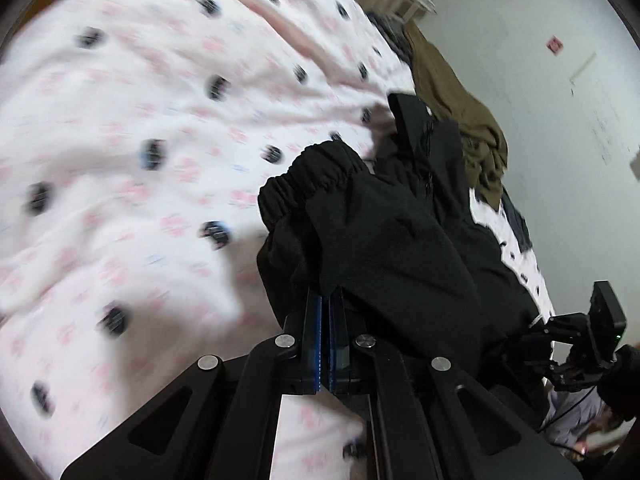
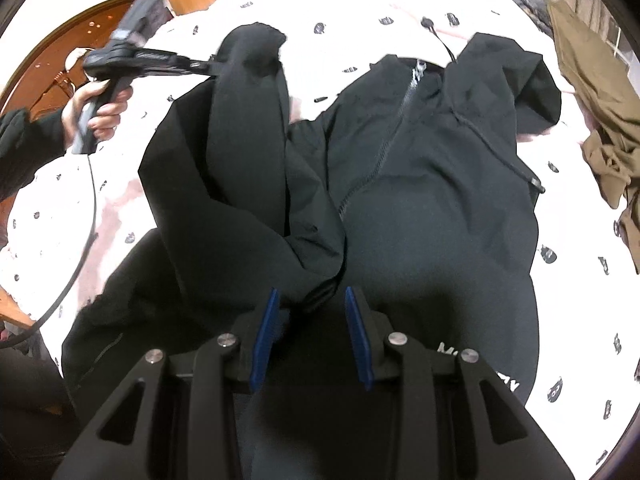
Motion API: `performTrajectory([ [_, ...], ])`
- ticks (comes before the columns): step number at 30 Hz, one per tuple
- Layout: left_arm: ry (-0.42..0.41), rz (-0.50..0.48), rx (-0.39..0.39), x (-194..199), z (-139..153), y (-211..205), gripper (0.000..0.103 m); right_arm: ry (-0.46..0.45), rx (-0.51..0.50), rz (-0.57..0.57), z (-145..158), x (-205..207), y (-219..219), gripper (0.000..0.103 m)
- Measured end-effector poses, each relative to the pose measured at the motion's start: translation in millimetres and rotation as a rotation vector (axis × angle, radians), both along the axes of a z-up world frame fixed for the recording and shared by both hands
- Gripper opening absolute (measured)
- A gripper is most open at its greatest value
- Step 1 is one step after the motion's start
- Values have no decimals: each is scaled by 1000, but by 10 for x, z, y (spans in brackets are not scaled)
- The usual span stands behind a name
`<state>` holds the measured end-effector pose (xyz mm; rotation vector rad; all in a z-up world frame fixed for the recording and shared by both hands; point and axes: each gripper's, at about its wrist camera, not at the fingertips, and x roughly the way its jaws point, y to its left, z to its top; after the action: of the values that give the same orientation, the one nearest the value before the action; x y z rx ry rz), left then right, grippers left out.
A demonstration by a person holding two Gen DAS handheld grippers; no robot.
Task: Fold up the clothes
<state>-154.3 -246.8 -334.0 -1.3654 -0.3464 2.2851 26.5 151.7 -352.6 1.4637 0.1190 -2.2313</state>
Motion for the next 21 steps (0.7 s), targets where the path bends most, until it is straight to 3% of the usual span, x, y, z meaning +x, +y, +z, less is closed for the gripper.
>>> performTrajectory([
  [7, 12, 316, -85, 982, 583, -1070, 1, 60, -109, 2, 371, 17, -67, 36],
  [12, 16, 628, -226, 1711, 980, -2005, 1, 91, -165, 60, 514, -61, -381, 36],
  [16, -37, 811, -365, 2115, 1057, -2613, 1, 90, -198, 96, 507, -129, -685, 36],
  [21, -100, 923, -453, 2191, 922, -3145, 1, 62, -212, 141, 388, -139, -1088, 36],
])
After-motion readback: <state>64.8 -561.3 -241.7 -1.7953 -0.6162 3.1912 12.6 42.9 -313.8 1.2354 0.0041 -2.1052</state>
